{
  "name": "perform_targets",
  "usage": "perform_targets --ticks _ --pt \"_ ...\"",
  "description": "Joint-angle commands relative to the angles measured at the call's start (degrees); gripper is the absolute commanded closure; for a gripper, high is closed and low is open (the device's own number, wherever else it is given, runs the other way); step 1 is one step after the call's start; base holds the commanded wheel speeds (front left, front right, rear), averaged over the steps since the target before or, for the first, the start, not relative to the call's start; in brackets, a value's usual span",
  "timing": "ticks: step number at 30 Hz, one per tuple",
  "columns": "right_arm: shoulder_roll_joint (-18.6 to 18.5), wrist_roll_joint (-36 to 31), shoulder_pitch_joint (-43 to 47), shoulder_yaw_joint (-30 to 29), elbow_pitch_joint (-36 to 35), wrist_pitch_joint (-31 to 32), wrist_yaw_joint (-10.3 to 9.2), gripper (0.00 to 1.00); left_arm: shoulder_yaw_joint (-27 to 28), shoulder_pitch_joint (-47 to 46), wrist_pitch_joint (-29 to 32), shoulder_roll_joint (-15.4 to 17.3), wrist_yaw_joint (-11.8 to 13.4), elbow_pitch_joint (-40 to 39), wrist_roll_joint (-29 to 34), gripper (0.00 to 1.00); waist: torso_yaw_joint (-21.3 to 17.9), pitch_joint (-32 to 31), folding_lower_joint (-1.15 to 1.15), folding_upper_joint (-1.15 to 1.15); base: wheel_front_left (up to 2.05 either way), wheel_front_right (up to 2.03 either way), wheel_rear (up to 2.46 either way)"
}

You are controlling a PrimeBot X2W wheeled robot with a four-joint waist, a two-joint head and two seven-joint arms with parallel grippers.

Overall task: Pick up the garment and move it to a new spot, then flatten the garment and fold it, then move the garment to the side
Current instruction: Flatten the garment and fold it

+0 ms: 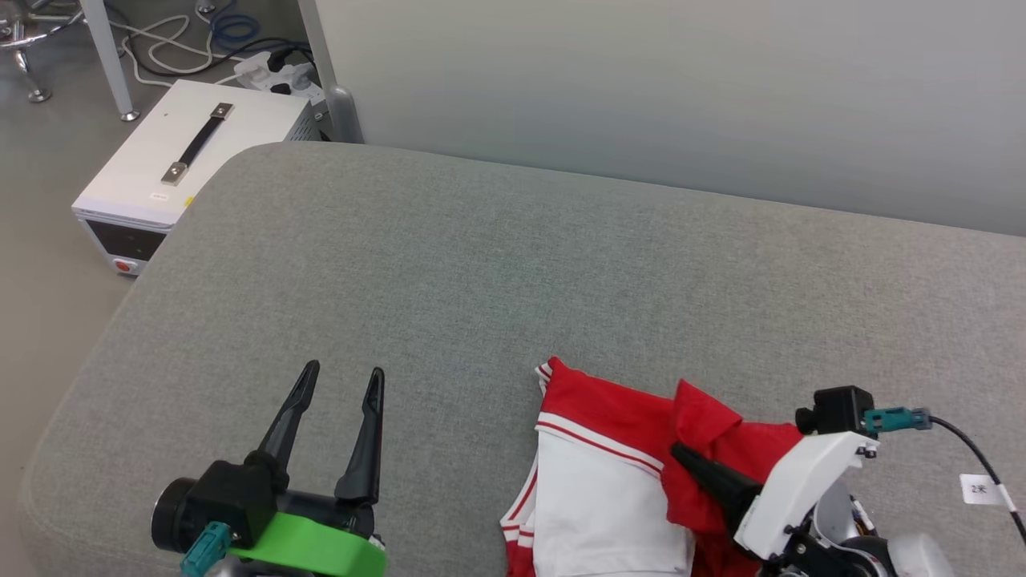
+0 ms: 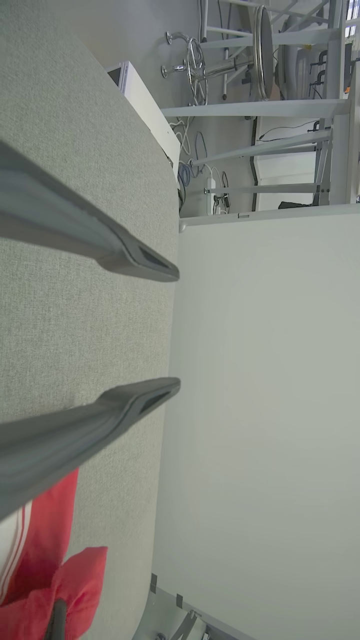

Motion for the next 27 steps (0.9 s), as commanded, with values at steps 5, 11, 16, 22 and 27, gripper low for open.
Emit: perform_targets --ticks 5,11,16,22,27 --pt "0.1 3.4 -4.0 5.1 6.5 -5.6 -0.04 1.0 0.0 -1.2 -0.3 -0.2 -0.2 -0.3 -0.5 0.0 1.0 0.2 0.0 0.0 0.0 0.0 0.0" --pt "0.1 6.2 -8.5 9.8 15.4 -10.7 -0.04 1.0 0.0 -1.6 -0.3 0.3 -0.2 -0.1 -0.7 0.0 1.6 0.5 0.0 0.0 0.0 0.0 0.0" --pt "0.1 9.6 -12.1 14.8 22.1 -14.3 -0.04 1.0 -0.2 -1.8 -0.3 0.2 -0.2 0.1 -0.6 0.0 2.1 1.0 0.0 0.0 0.0 0.0 0.0" --pt "0.1 11.0 -15.7 19.8 29.1 -18.2 -0.04 0.0 -0.4 -1.9 -0.3 0.1 -0.2 0.4 -0.6 0.0 2.4 1.1 0.0 0.0 0.0 0.0 0.0" --pt "0.1 17.5 -17.5 25.4 28.4 -19.2 -0.04 0.0 0.0 -1.7 -0.3 0.2 -0.2 0.4 -0.6 0.0 2.1 0.6 0.0 0.0 0.0 0.0 0.0"
